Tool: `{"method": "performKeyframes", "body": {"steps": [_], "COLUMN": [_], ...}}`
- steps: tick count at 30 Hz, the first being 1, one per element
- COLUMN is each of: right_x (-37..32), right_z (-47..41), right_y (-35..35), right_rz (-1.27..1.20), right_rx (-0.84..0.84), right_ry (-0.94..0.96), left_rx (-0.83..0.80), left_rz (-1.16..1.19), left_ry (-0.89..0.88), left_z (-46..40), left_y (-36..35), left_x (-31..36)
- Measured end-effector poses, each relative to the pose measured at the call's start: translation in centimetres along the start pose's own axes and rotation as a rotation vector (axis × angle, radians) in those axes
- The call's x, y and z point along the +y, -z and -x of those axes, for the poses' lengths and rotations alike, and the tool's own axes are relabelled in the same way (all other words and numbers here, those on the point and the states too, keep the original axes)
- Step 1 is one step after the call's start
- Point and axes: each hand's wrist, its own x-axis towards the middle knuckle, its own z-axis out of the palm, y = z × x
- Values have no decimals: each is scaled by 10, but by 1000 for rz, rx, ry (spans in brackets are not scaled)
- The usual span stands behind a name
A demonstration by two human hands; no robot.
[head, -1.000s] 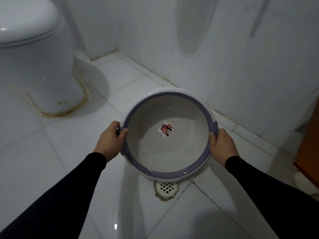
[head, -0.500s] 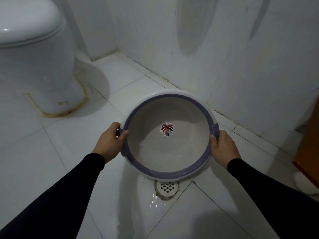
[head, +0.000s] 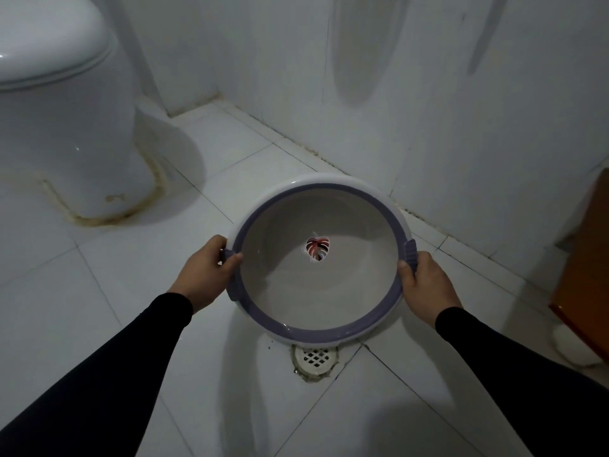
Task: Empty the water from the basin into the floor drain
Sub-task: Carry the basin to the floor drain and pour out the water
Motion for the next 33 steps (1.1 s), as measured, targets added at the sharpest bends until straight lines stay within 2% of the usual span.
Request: {"method": "performKeyframes", "body": {"steps": [20,33], "right_x": [8,15], "right_z": [12,12], "right_y": [5,9], "right_rz": [100,141], "right_rx": [-55,-19], "right_ry": [76,111], "left_rx": [-27,-36], "left_rz": [-113,-224], "left_ry": [-26,-72], "left_z": [2,6], "left_y": [7,9], "left_x": [-10,-6]}}
